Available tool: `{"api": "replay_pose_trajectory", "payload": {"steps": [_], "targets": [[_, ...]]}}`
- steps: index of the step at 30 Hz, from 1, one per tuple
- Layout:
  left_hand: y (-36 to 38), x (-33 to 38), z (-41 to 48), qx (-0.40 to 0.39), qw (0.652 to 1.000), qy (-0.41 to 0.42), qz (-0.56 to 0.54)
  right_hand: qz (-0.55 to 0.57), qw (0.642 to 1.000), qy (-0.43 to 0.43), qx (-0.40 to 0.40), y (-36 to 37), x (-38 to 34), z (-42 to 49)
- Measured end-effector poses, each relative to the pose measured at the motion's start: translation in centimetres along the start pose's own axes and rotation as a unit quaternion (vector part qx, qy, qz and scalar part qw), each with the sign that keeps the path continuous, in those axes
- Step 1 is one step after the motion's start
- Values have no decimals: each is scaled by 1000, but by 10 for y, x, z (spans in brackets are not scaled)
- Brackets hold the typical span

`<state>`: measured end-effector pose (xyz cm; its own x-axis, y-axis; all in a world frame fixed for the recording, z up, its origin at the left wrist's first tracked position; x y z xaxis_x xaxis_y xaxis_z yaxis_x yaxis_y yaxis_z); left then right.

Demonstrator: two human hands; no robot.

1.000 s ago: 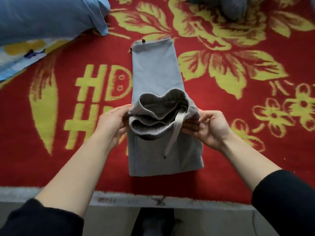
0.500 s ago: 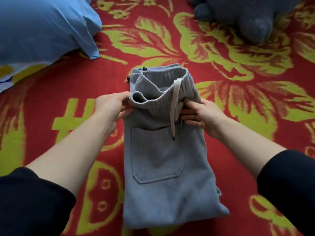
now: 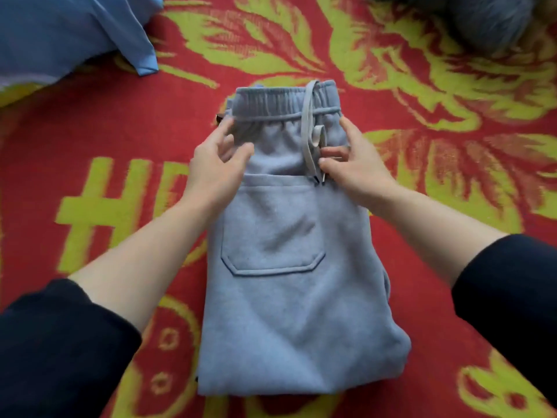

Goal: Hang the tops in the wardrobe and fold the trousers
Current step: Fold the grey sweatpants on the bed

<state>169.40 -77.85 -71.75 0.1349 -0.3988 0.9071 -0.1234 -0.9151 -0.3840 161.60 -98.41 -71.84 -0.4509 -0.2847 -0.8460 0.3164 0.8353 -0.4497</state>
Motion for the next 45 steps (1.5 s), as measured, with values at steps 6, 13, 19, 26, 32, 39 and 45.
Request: {"api": "replay_pose_trajectory", "payload": {"steps": [6,13,19,26,32,39,45], "targets": [[4,17,-98,-97,915,301,248,-145,977,-156,6,-10,4,-85],[11,-47,-220,-213,794,392,414,-326,882,-332,-79,6,48,-198],[-2,-87,-245,-276,724,334,537,-496,778,-342,-180,18,91,-231],[3,-82,-247,-262,698,301,594,-578,717,-365,-137,26,84,-230],[-7,-71,-250,-325,692,235,600,-576,713,-343,-209,27,65,-230],[-18,-43,-262,-449,775,39,442,-430,830,-88,-344,0,62,-229],[-28,-52,-313,-547,728,-187,368,-382,804,141,-434,-14,92,-271]]}}
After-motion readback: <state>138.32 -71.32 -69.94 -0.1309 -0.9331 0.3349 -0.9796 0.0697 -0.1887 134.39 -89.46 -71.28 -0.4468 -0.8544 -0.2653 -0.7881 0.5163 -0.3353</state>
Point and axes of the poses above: each hand's wrist, its own z-axis towards the middle knuckle, its own y-axis out of the palm, x = y × z, the point moved 9 cm from there along z, towards the middle knuckle, and after that the axes turned 9 degrees about x, right-handed, at the moved point
